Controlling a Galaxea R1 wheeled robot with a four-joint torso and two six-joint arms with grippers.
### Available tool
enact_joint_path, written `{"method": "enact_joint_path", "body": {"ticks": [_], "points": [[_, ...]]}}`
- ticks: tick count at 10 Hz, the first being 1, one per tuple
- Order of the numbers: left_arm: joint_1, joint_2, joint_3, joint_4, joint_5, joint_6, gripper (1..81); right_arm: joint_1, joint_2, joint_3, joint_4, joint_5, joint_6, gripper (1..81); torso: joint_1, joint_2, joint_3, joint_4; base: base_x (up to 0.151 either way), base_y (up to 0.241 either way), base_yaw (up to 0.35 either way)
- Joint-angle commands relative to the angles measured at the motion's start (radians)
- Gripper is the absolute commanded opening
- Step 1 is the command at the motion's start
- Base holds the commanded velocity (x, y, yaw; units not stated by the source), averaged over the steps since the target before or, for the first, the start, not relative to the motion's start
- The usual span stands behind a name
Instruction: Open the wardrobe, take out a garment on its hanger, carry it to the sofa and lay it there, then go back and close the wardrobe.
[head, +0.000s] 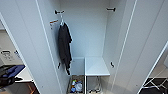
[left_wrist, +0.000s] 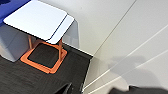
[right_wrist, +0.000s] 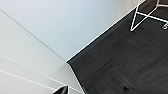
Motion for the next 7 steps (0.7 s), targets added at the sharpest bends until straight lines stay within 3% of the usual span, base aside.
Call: {"method": "enact_joint_path", "body": {"ticks": [1, 4, 7], "points": [[-0.190, -0.016, -0.073, -0.158, 0.038, -0.008, 81.1, 0.271, -0.062, 0.046, 0.012, -0.159, 0.197, 81.1, 0.000, 0.000, 0.000, 0.000, 0.000, 0.000, 0.000], [-0.247, 0.089, -0.148, -0.246, 0.126, -0.016, 81.1, 0.358, -0.024, 0.077, 0.103, -0.210, 0.217, 81.1, 0.001, 0.000, -0.001, 0.000, 0.000, 0.000, 0.000], [-0.242, 0.262, -0.188, -0.238, 0.157, -0.076, 81.1, 0.340, 0.075, 0.162, 0.193, -0.204, 0.215, 81.1, 0.001, 0.001, -0.001, 0.000, 0.000, 0.000, 0.000]]}}
